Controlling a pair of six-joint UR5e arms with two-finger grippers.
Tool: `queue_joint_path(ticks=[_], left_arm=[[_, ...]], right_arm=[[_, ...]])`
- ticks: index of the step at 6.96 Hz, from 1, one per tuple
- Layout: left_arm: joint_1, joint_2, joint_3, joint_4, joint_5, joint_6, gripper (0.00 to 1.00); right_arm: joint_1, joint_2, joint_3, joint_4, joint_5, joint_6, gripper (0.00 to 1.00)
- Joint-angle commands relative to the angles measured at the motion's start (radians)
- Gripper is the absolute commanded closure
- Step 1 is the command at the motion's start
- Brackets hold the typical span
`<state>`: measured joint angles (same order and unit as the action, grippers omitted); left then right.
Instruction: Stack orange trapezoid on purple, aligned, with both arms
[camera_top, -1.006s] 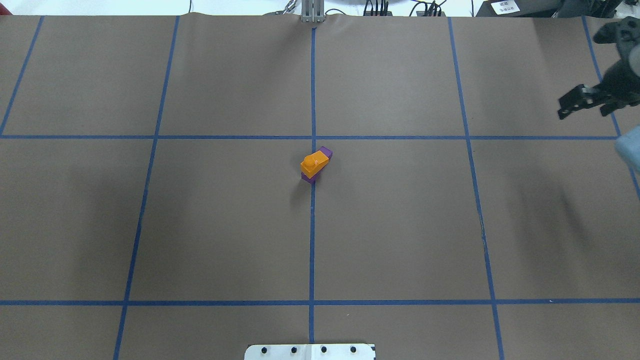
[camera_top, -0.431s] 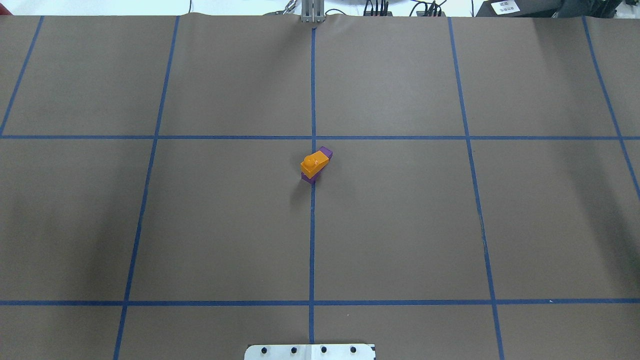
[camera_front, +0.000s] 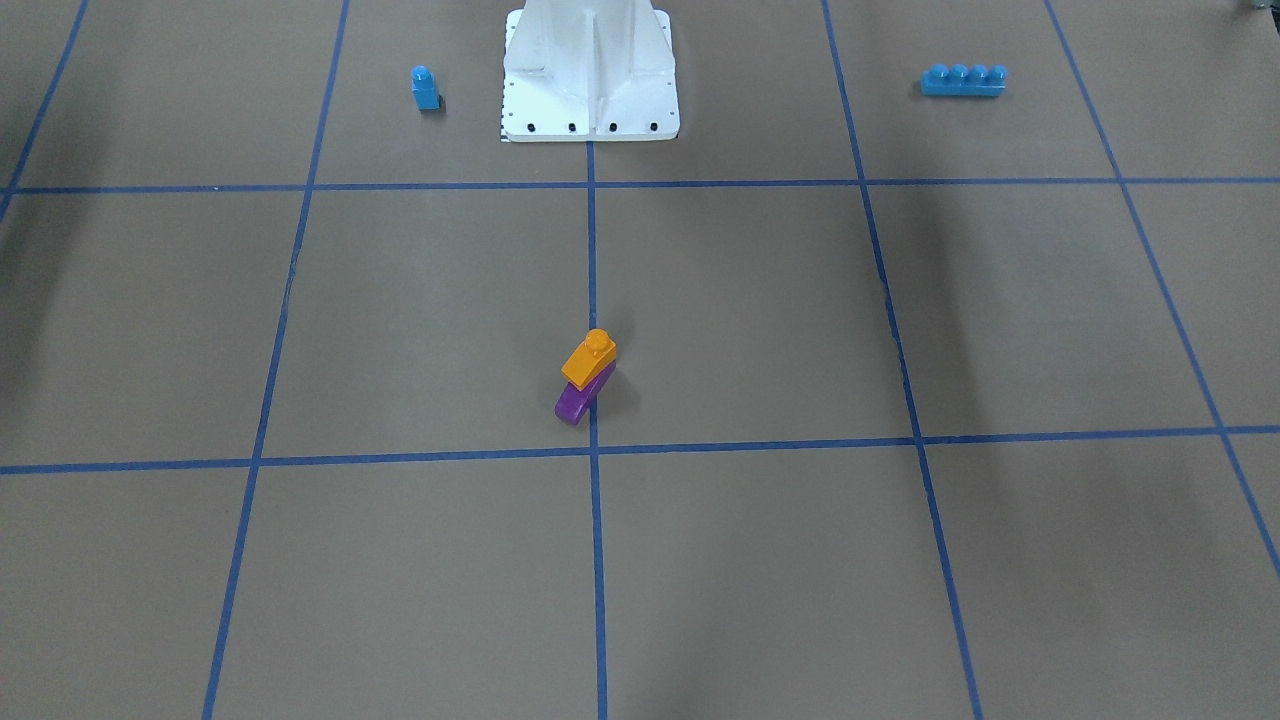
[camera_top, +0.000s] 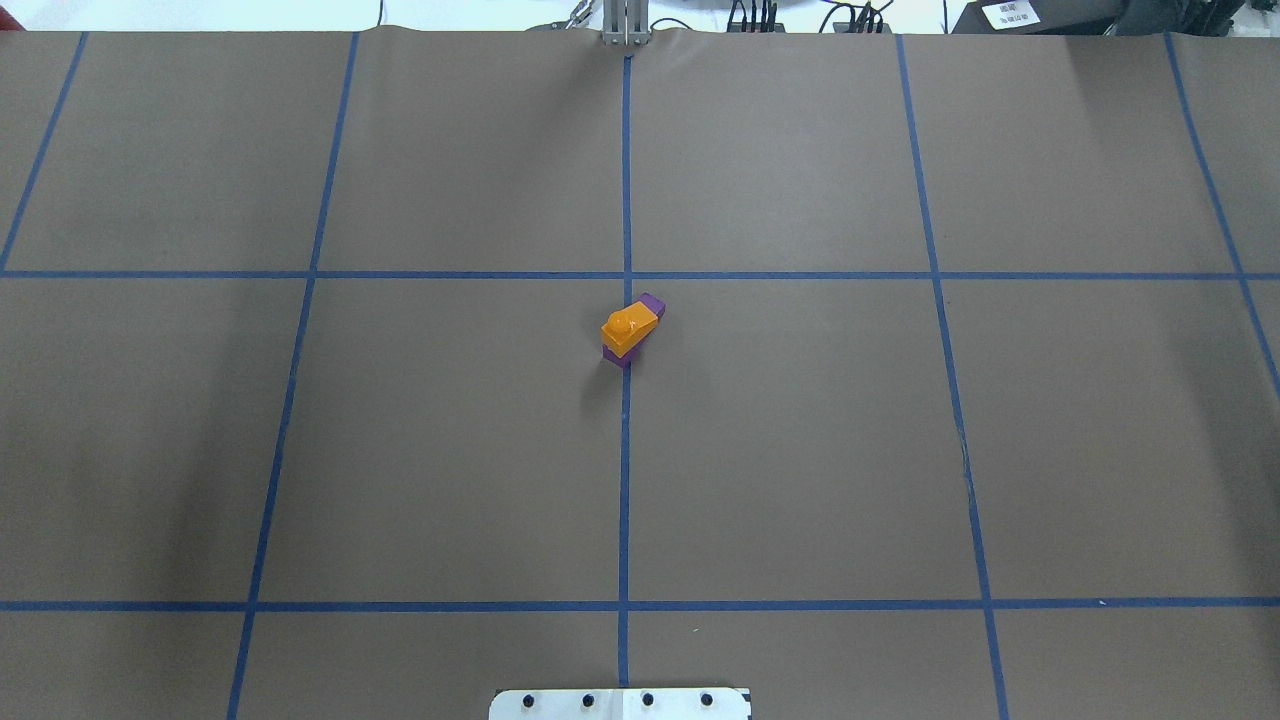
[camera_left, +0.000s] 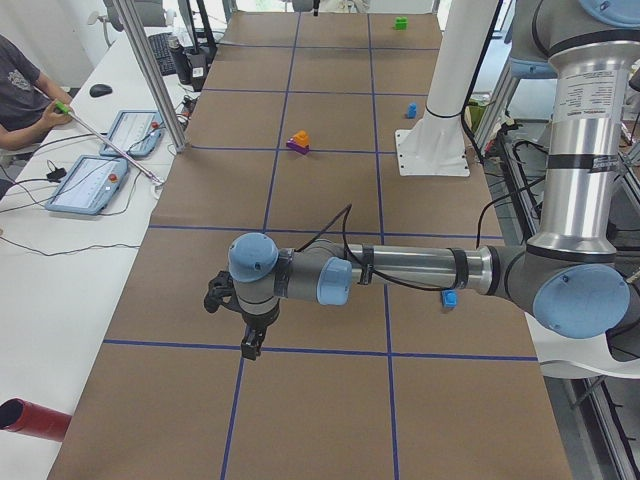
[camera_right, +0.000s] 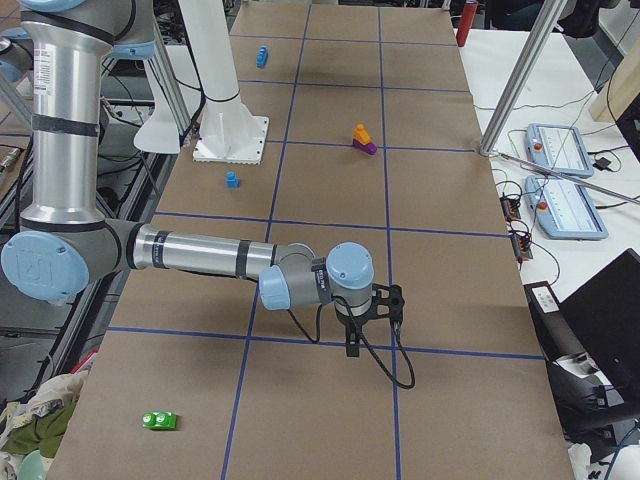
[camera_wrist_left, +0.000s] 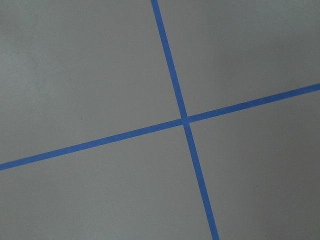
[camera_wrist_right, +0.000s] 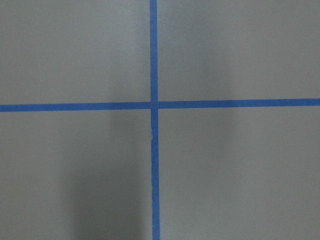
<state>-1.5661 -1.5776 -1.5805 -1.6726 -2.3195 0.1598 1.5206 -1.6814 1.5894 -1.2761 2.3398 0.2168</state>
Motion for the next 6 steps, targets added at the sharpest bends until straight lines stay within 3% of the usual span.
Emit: queue_joint_path(ticks=[1,2,4,6], left_arm=[[-0.003,0.019,-0.004,0.001,-0.001,0.0,0.0],[-0.003,0.019,-0.006,0.001,-0.001,-0.003,0.0],[-0.002,0.018,-0.004,0.001,-0.001,-0.006,0.0],[0.001,0.016,-0.004,0.001,0.002,-0.006,0.0]], right_arm=[[0.009,0.005,0.003,-0.05,0.088,-0.001,0.0],[0.021,0.009,0.035,-0.107,0.095,-0.001,0.0],[0.003,0.008,0.186,-0.312,0.075,-0.008,0.0],[0.003,0.002,0.179,-0.313,0.067,-0.104,0.0]])
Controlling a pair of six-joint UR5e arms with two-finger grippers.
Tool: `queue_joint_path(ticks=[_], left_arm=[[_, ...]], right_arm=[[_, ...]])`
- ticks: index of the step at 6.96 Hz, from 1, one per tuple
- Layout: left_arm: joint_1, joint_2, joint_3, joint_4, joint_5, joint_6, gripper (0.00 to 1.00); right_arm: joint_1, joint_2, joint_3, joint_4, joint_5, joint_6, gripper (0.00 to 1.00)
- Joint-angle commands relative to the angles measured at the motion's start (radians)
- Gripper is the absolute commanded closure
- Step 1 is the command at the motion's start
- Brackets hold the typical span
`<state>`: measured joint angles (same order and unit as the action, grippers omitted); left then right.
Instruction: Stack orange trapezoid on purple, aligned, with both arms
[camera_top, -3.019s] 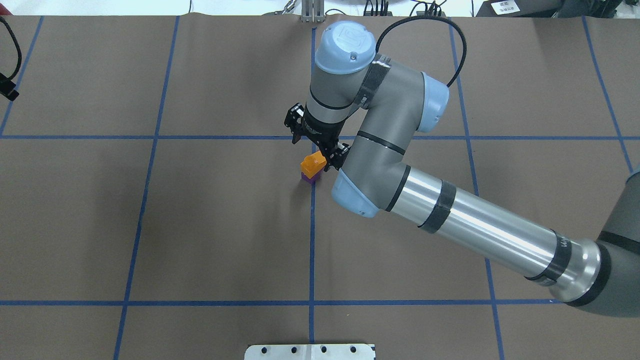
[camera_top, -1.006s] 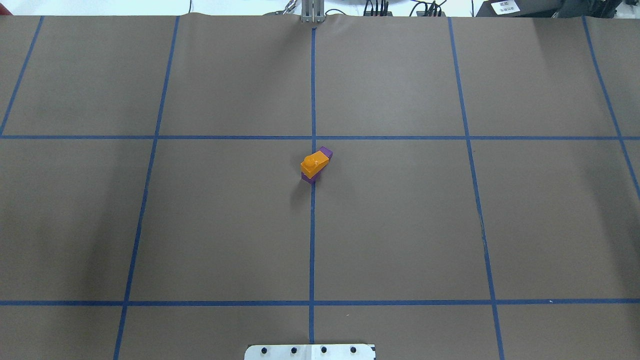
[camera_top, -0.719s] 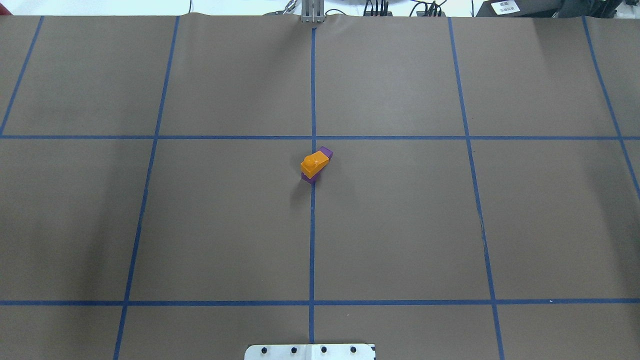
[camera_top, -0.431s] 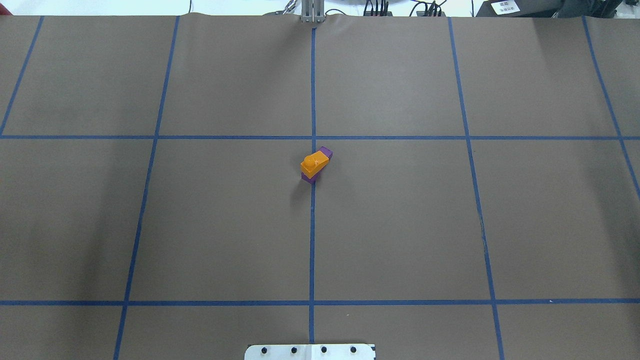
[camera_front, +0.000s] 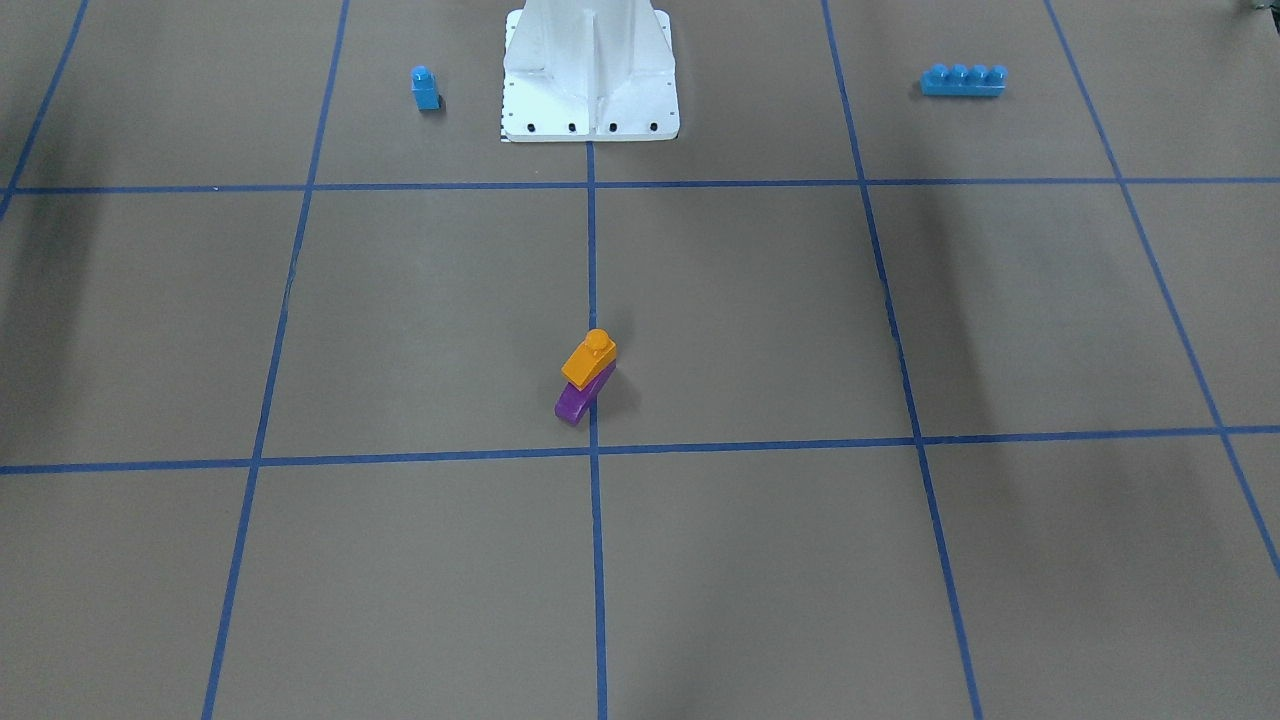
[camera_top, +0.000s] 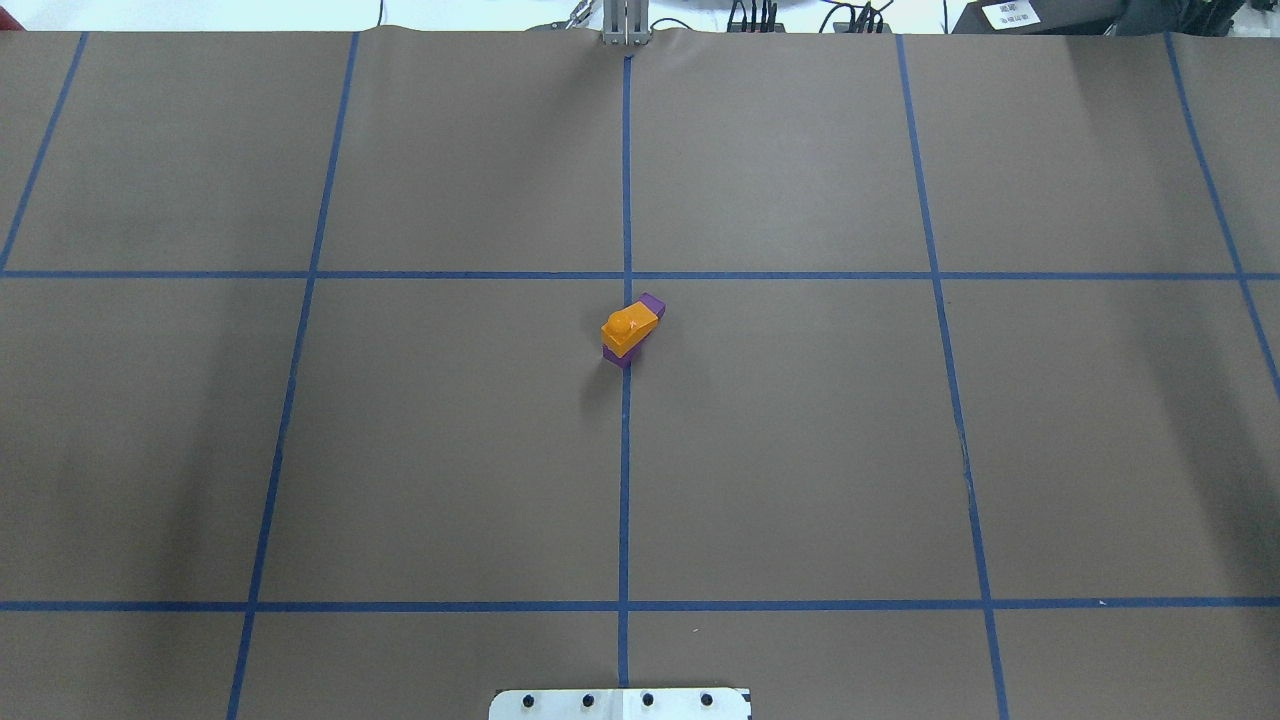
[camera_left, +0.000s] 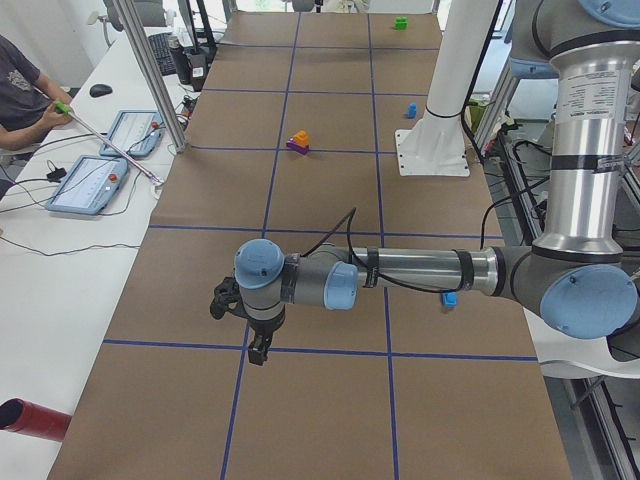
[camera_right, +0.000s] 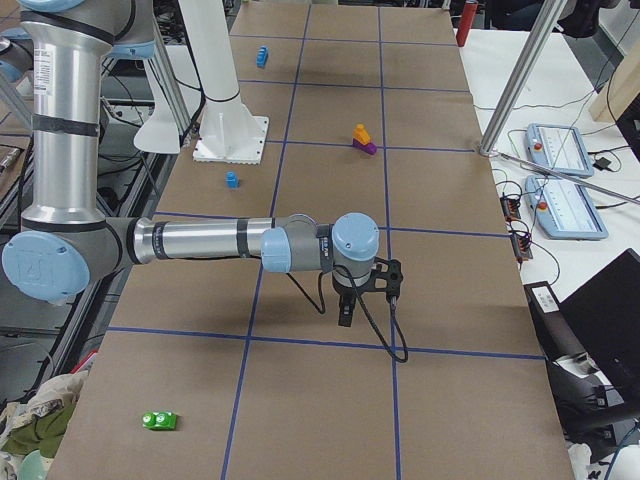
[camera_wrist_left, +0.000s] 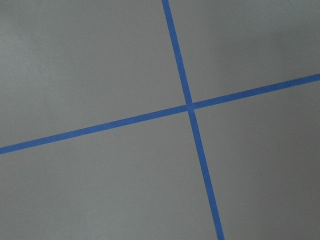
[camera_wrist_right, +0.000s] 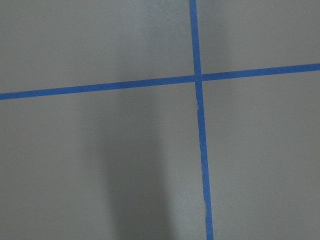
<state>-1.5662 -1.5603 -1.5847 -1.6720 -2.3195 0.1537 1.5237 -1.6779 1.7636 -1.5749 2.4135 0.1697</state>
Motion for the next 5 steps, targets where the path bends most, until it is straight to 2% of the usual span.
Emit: queue_joint_path(ticks=[1,5], left_arm=[[0.001,-0.003,0.0,-0.002,0.0,0.0,0.0],[0.001,-0.004,0.002,-0.002,0.0,0.0,0.0]], right_arm=[[0.0,0.004,0.008,-0.016,-0.06,-0.059,0.0],[0.001,-0.005,0.0,-0.008,-0.059,-0.059,0.0]])
